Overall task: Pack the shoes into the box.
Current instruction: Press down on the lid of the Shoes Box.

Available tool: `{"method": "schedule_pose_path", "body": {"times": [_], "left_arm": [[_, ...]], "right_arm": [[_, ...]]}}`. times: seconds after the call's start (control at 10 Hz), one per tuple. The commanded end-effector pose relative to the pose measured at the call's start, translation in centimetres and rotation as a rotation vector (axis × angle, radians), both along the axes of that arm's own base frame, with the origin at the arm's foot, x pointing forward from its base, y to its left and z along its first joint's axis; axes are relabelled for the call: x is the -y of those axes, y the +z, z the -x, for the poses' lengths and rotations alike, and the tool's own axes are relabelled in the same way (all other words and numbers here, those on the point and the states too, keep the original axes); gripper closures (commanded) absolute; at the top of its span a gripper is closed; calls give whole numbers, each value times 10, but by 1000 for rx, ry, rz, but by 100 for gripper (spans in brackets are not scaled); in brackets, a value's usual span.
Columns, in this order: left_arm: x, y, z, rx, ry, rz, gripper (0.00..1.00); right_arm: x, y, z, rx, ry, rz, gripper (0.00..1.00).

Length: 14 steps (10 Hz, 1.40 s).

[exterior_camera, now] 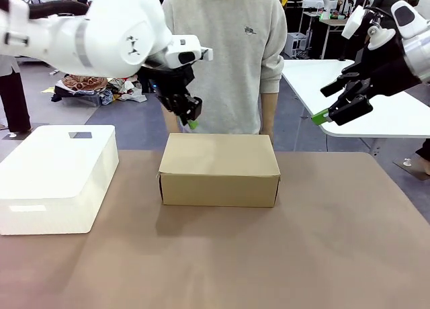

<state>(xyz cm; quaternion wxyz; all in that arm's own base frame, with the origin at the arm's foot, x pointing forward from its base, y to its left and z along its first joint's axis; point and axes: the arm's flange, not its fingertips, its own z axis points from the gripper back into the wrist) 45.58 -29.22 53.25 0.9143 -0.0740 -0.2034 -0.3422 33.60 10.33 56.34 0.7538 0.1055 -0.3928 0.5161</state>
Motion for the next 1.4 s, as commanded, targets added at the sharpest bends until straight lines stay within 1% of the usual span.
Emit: {"method": "schedule_pose_path", "body": {"times": [0.0,0.1,0.3,0.4,0.6,1.1,1.2,1.3], "left_arm": [[-29,3,22,95,72,-24,6],[-38,5,29,127,75,-47,0],[-55,6,43,184,58,-59,0],[-59,10,46,215,31,-53,0],[-61,20,50,275,-14,-8,0],[-71,27,43,281,-38,24,0],[-74,30,35,272,-18,56,0],[-61,30,42,277,-12,0,0]], "right_arm": [[-1,-1,2,-8,-16,-3,0],[-1,-1,2,-8,-16,-3,0],[-1,-1,2,-8,-16,-3,0],[-1,-1,2,-8,-16,-3,0],[-1,-1,2,-8,-16,-3,0],[-1,-1,2,-8,-16,-3,0],[-1,-1,2,-8,-16,-3,0],[-1,-1,2,-8,-16,-3,0]]}}
